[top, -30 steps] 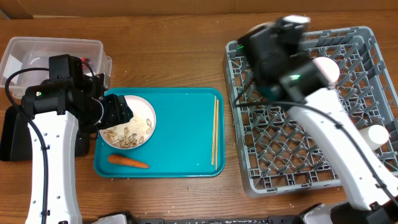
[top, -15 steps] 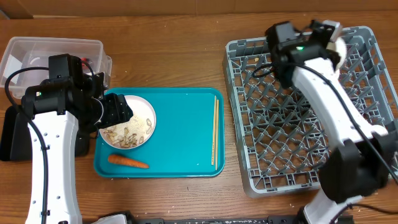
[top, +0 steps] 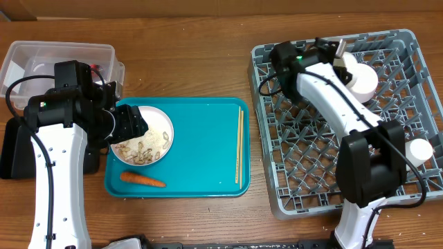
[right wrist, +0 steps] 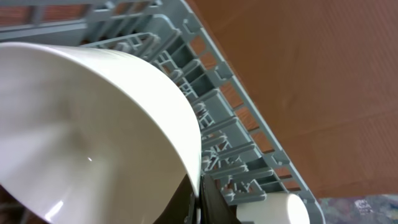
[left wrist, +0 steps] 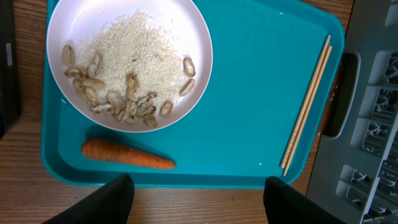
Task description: Sort waste into correct bins and load items into the dishwasher
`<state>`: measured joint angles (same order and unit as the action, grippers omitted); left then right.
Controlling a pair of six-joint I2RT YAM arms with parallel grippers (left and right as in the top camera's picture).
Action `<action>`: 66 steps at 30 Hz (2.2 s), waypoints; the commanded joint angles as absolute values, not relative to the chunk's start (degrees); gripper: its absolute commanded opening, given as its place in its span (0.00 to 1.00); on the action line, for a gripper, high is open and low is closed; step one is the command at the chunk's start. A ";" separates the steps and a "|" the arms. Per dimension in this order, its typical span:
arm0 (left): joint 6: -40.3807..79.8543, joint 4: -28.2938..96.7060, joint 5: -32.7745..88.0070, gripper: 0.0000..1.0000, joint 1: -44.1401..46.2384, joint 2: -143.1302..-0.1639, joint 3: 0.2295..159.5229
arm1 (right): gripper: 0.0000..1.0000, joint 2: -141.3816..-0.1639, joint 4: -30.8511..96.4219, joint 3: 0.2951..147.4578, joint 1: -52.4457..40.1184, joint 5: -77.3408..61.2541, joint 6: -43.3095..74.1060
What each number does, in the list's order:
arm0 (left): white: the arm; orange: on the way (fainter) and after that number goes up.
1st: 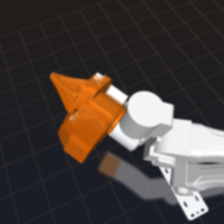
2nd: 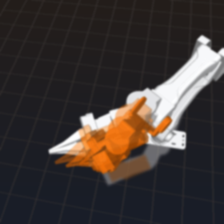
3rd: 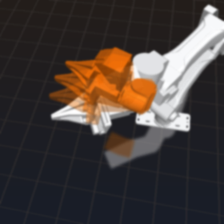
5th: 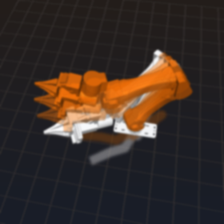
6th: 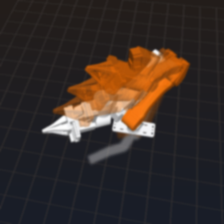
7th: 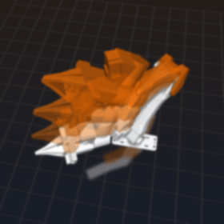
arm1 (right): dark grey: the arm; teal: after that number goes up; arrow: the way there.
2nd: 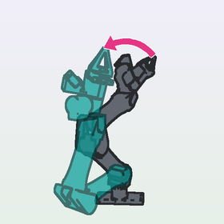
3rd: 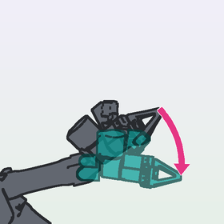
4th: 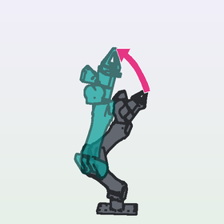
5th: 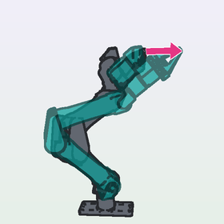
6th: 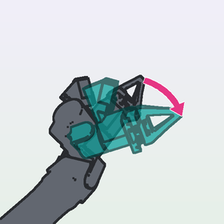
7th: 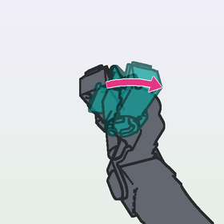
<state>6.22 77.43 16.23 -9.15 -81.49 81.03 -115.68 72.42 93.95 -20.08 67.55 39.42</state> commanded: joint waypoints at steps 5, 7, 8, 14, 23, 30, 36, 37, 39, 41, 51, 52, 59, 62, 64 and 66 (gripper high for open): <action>6.81 77.76 16.10 0.69 -9.30 -81.25 81.47 | 0.04 -117.30 72.66 93.76 -25.93 54.72 40.86; 6.79 77.76 16.10 0.69 -9.30 -81.25 81.47 | 0.10 -117.30 74.22 93.76 -26.96 50.98 40.51; 6.76 77.73 16.10 0.69 -9.30 -81.25 81.47 | 0.17 -117.30 75.07 93.76 -27.49 49.47 40.56; 6.59 77.69 16.08 0.69 -9.30 -81.25 81.47 | 0.32 -116.11 77.73 94.45 -29.61 41.71 40.77; 6.59 77.56 16.08 0.69 -9.30 -81.25 81.47 | 0.66 -106.26 78.37 101.38 -31.88 32.05 40.45; 6.59 77.54 16.05 0.70 -9.30 -81.25 81.47 | 0.78 -101.69 75.77 103.61 -31.92 6.09 31.03; 6.61 77.32 16.08 0.70 -9.30 -81.25 81.47 | 0.80 -102.13 73.30 99.15 -34.81 -1.85 31.07; 6.61 77.34 16.08 0.70 -9.30 -81.25 81.47 | 0.80 -102.13 72.58 98.00 -35.64 -1.85 31.09; 6.61 77.34 16.08 0.70 -9.30 -81.25 81.47 | 0.80 -102.24 70.89 95.53 -37.41 -1.83 31.29; 6.61 77.30 16.08 0.70 -9.30 -81.25 81.47 | 0.80 -102.26 68.53 92.75 -39.11 -1.83 31.35; 6.59 77.32 16.05 0.70 -9.30 -81.25 81.47 | 0.80 -102.35 53.17 76.01 -44.58 -1.78 38.04; 6.61 77.32 16.05 0.70 -9.30 -81.25 81.47 | 0.80 -102.35 51.70 74.54 -44.75 -1.85 38.02; 6.61 77.30 16.08 0.70 -9.30 -81.25 81.47 | 0.79 -102.52 45.01 67.66 -45.06 -2.72 39.72; 6.61 77.32 16.05 0.70 -9.30 -81.25 81.47 | 0.79 -103.13 44.71 67.29 -45.06 -2.72 39.70; 6.61 77.32 16.05 0.70 -9.30 -81.25 81.47 | 0.79 -103.42 44.29 67.11 -45.06 -2.72 39.70; 6.61 77.34 16.08 0.70 -9.30 -81.25 81.47 | 0.79 -103.83 43.97 67.05 -45.06 -2.70 39.68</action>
